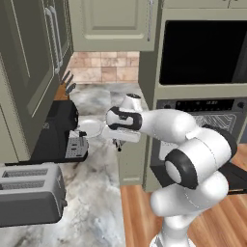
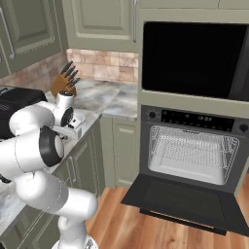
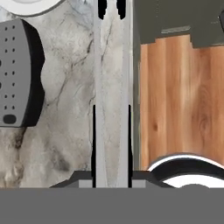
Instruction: Pick up the tongs from the counter and place them near the plate next to the oven.
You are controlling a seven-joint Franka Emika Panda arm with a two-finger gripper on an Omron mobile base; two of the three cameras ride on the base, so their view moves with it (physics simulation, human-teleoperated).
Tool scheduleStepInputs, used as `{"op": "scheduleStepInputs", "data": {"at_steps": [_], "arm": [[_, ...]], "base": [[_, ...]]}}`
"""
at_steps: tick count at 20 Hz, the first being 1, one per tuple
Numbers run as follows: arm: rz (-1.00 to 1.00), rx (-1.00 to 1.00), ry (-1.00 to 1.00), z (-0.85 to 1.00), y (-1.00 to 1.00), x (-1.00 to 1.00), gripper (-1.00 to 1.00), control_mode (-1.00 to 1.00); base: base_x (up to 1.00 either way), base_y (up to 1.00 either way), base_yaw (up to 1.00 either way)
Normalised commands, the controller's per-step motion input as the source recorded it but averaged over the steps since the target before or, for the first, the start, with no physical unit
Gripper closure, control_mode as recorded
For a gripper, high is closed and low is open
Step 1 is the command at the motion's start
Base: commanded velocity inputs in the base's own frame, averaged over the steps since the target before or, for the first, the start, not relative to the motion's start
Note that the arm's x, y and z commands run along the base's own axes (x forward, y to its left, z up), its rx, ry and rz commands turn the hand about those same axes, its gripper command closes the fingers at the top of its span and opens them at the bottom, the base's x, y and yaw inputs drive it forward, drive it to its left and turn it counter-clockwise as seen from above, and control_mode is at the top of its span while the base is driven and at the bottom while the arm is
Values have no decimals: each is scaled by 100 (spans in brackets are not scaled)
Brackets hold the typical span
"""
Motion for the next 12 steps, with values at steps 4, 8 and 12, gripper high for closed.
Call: {"op": "scheduleStepInputs", "data": {"at_steps": [4,8,12], "arm": [[-1,0,-11,-40,14,26,100,-100],[0,-1,-7,-39,13,17,100,-100],[-1,-2,-1,-26,13,32,100,-100]], "base": [[0,0,0],[0,0,0],[0,0,0]]}}
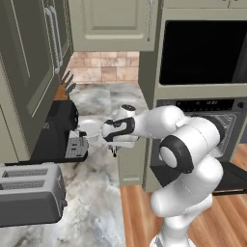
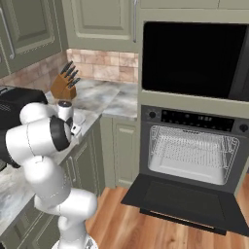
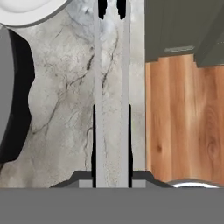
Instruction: Pick up the tongs from the counter and place them near the plate next to the oven.
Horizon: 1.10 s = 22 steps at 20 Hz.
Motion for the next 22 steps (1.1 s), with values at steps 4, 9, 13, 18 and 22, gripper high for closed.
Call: {"op": "scheduleStepInputs", "data": {"at_steps": [4,9,13,18,22], "arm": [[0,0,-2,-25,9,37,100,-100],[0,0,-2,-18,14,32,100,-100],[-5,0,0,-13,24,33,100,-100],[-5,0,-1,-8,20,27,100,-100],[-4,0,-4,-4,4,16,100,-100]], "base": [[0,0,0],[0,0,0],[0,0,0],[0,0,0],[0,0,0]]}}
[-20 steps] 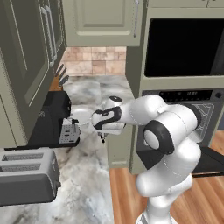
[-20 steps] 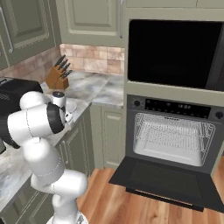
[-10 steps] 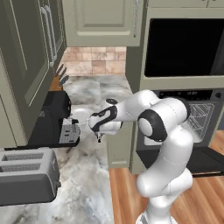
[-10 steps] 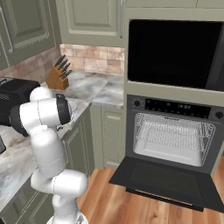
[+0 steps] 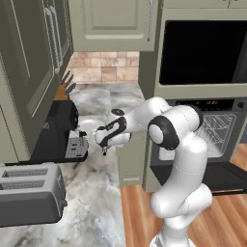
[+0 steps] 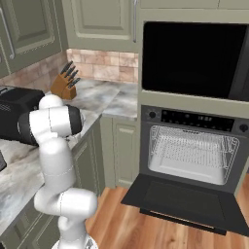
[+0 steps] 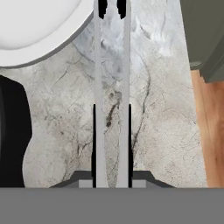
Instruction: Pick up the tongs from the counter and place them near the plate next to the oven.
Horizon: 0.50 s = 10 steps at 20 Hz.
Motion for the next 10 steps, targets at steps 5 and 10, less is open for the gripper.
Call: {"op": "scheduleStepInputs", "data": {"at_steps": [5,10], "arm": [[-3,0,0,-1,1,0,100,-100],[-2,0,0,-5,0,0,-100,-100]], "base": [[0,0,0],[0,0,0]]}}
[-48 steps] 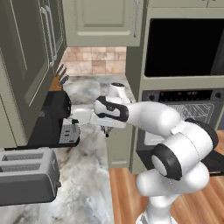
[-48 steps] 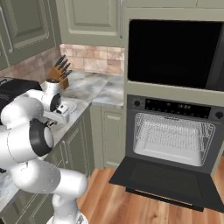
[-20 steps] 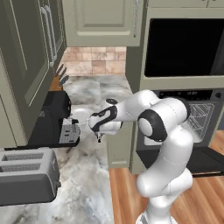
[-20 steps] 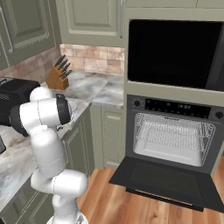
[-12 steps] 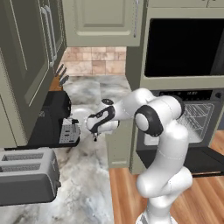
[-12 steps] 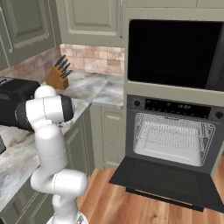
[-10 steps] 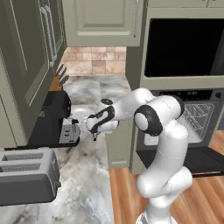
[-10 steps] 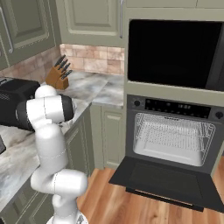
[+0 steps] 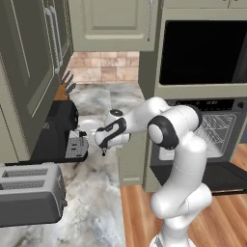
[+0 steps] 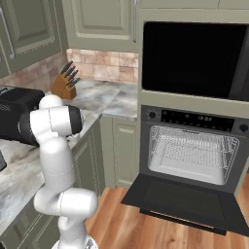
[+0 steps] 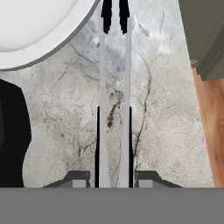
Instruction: Pick up the tongs from the counter and place them near the plate next to the oven.
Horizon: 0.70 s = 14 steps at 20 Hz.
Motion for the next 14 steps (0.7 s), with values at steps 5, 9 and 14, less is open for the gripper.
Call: {"op": "scheduleStepInputs", "data": {"at_steps": [5,9,14], "arm": [[-1,0,0,-1,0,0,-100,-100],[0,0,0,0,0,0,-100,-100],[-1,0,0,3,-2,-3,-100,-100]], "base": [[0,0,0],[0,0,0],[0,0,0]]}}
